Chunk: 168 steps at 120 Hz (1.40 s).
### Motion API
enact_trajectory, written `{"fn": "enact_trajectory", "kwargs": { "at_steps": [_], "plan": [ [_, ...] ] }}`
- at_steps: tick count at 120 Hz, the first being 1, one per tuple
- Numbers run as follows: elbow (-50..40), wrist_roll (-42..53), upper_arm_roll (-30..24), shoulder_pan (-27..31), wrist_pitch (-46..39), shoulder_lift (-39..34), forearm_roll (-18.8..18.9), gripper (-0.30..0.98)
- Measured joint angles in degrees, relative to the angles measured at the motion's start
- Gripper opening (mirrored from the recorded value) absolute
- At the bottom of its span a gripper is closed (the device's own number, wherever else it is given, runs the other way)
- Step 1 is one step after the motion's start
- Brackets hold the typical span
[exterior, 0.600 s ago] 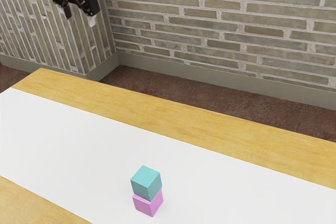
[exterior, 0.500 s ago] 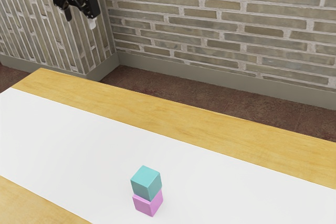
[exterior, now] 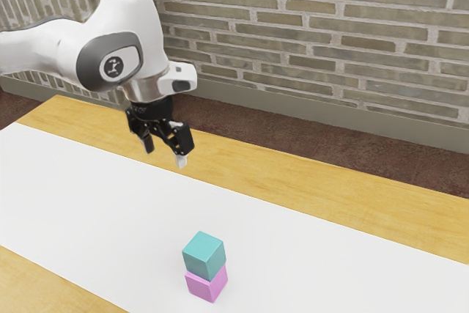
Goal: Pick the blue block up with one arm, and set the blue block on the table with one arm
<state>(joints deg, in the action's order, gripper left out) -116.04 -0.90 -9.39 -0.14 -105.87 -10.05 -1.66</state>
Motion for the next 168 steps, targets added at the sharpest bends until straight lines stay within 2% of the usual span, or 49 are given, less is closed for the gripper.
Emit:
{"fn": "enact_trajectory", "kwargs": {
  "at_steps": [24, 40, 54, 72, 92, 168],
  "plan": [
    [-9.3, -7.5, -2.0, -2.2, -8.9, 1.5, -3.2, 0.69],
    [-13.6, -11.5, -2.1, -6.9, -11.7, 0.4, -3.9, 0.69],
    [-17.0, -14.3, -2.1, -7.7, -14.2, 0.1, -4.2, 0.69],
    [-17.8, -17.2, -2.1, -7.8, -18.3, 2.2, -4.3, 0.69],
    [-20.0, -19.7, -2.1, -10.9, -21.0, 0.8, -4.6, 0.69],
    [-20.7, -24.9, -2.3, -11.0, -22.9, 8.9, -5.2, 0.69]
  ]
}}
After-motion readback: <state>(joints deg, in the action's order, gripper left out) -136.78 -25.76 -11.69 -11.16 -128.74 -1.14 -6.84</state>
